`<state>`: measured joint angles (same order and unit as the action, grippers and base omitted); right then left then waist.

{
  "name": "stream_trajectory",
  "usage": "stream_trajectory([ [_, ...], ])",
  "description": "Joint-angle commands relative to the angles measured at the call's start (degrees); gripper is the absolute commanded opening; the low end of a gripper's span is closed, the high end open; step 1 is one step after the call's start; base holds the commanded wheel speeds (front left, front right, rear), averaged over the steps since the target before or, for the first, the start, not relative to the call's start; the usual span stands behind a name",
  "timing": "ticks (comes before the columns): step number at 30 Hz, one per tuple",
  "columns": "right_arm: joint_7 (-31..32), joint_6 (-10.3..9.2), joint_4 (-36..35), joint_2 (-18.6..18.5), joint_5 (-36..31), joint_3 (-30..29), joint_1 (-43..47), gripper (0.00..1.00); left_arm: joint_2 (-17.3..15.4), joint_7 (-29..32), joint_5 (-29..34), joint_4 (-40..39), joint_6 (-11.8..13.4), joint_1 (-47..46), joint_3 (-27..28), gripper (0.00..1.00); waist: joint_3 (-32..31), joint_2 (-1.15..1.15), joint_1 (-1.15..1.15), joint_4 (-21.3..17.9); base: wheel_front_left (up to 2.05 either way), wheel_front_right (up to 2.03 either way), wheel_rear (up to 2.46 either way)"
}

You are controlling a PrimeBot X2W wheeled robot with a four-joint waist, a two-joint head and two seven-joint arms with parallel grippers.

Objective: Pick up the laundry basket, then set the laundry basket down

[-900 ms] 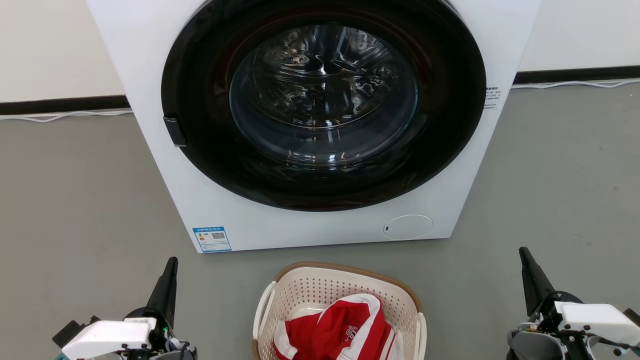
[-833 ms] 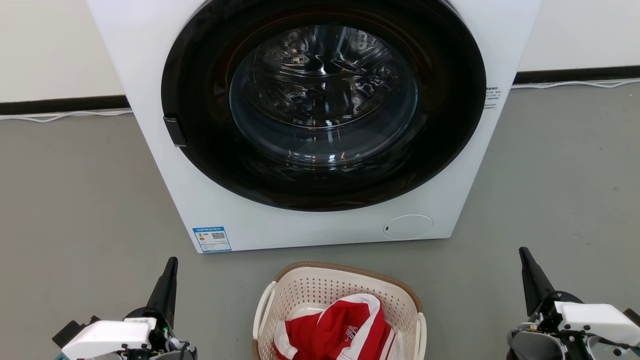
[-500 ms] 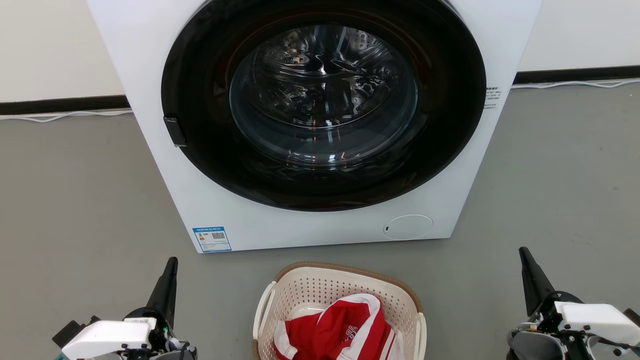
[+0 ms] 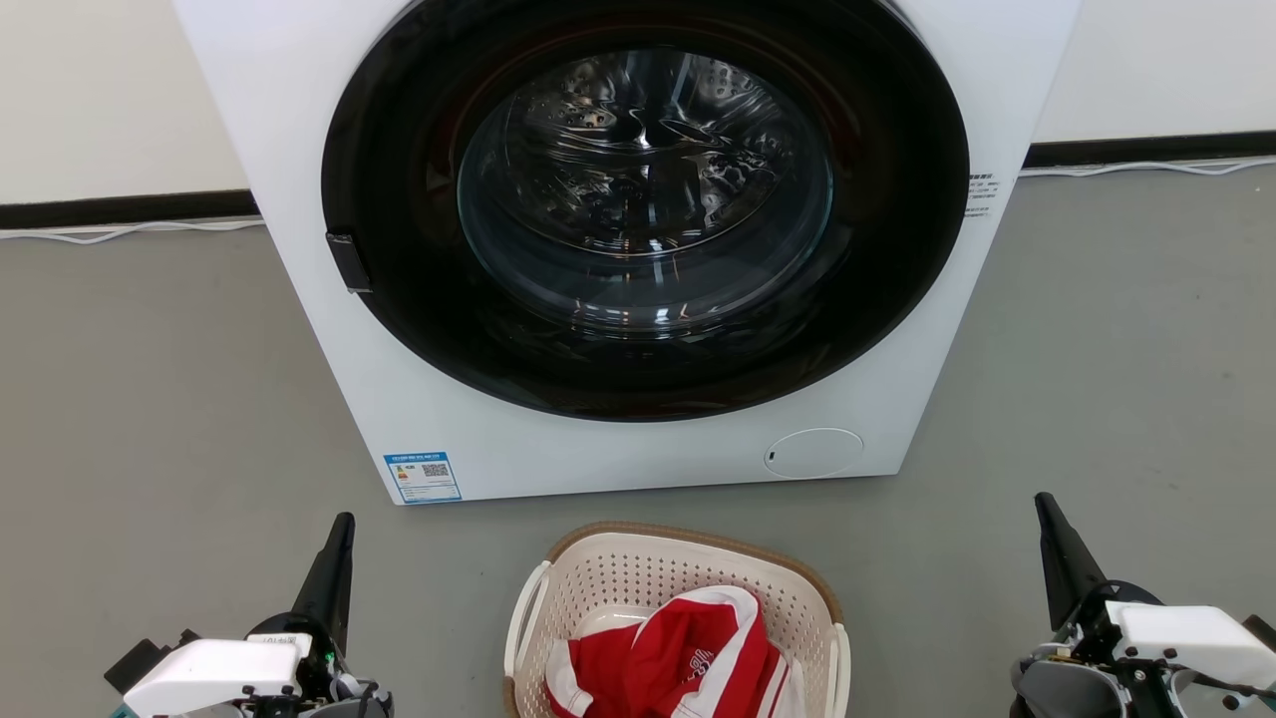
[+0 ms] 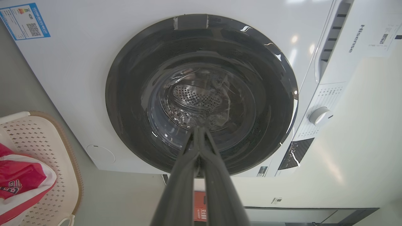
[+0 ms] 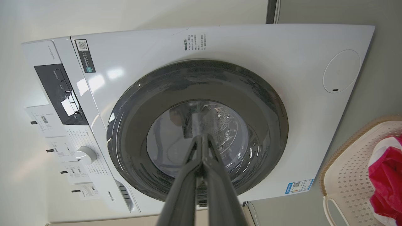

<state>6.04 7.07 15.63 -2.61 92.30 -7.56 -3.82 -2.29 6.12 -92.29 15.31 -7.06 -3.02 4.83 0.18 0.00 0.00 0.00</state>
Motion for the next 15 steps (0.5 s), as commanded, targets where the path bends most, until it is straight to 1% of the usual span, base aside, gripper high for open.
stream_trajectory([
  [1,0.4,0.42,-1.6,-0.3,-0.1,1.1,-2.4,0.00,-0.6,0.3,0.1,-1.3,-0.4,-3.2,1.7,0.00,0.0,0.00,0.00,0.0,0.00,0.00,0.00],
  [15,0.4,0.42,-1.6,-0.3,-0.1,1.1,-2.4,0.00,-0.6,0.3,0.1,-1.3,-0.4,-3.2,1.7,0.00,0.0,0.00,0.00,0.0,0.00,0.00,0.00],
])
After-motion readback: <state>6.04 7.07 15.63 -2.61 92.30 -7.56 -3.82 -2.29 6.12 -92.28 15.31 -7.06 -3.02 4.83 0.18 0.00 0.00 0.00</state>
